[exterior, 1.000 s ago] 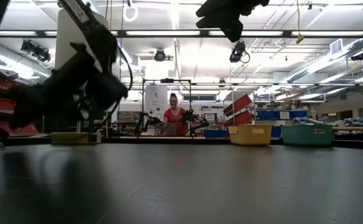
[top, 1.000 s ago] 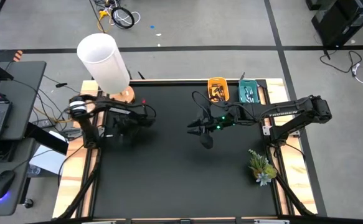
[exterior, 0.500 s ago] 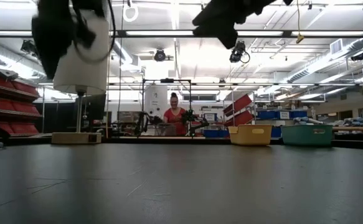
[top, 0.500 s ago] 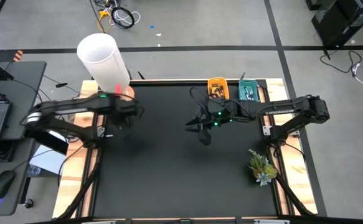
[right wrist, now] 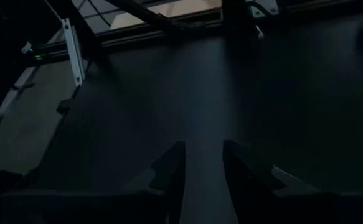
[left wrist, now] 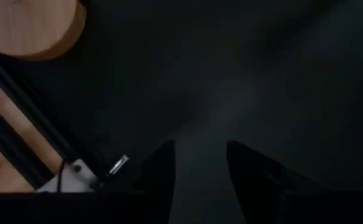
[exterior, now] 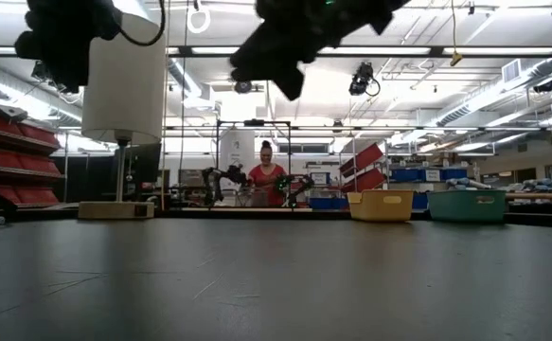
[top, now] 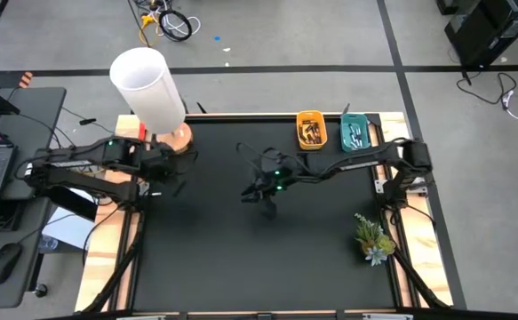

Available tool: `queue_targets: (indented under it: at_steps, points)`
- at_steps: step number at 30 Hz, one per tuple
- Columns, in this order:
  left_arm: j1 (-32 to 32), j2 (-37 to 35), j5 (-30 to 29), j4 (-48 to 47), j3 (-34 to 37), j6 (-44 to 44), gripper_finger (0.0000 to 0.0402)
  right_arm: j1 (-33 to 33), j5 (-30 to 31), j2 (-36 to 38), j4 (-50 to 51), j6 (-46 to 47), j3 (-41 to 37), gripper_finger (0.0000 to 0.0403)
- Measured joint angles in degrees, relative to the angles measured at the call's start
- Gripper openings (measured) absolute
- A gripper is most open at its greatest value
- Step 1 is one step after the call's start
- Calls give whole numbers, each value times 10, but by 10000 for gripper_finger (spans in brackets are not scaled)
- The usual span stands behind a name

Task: Sort batteries
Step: Put the silver battery into the blue bin

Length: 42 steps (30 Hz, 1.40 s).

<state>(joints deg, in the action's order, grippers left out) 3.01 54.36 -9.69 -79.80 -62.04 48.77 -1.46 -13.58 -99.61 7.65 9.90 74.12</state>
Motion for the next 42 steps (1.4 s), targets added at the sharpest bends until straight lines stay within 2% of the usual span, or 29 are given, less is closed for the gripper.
queue_targets:
  at_steps: [6, 10, 14, 17, 22, 24, 30, 32, 34, 36, 42]
  points:
    - [-37, -13, -67, 52, 0, 61, 156, -4, -5, -71, -2, -30, 80, 116]
    - [-43, -17, -77, 82, 0, 87, 156, -3, -5, -116, -6, -48, 128, 117]
    - [-50, -17, -55, 77, 0, 101, 156, -3, -10, -143, -42, -56, 148, 119]
    - [-62, -19, -28, 32, 0, 124, 156, -5, -36, -148, -71, -56, 150, 117]
    - [-93, -17, -1, -34, 0, 133, 156, -5, -41, -147, -83, -56, 151, 115]
    - [-95, -12, 22, -39, 5, 109, 156, -6, -41, -147, -92, -56, 151, 115]
    - [-95, 24, 99, -37, 23, -67, 156, -6, -23, -146, -87, -56, 151, 115]
    - [-95, 37, 88, -39, 23, -65, 156, -6, -18, -145, -80, -52, 151, 114]
    - [-97, 44, 51, -26, 23, -65, 155, -7, -19, -135, -60, -43, 150, 113]
    - [-100, 44, 37, 2, 23, -94, 150, -9, -25, -119, -58, -30, 150, 111]
    - [-94, 44, 65, 17, 61, -183, 110, -31, -88, -106, -52, -7, 151, 95]
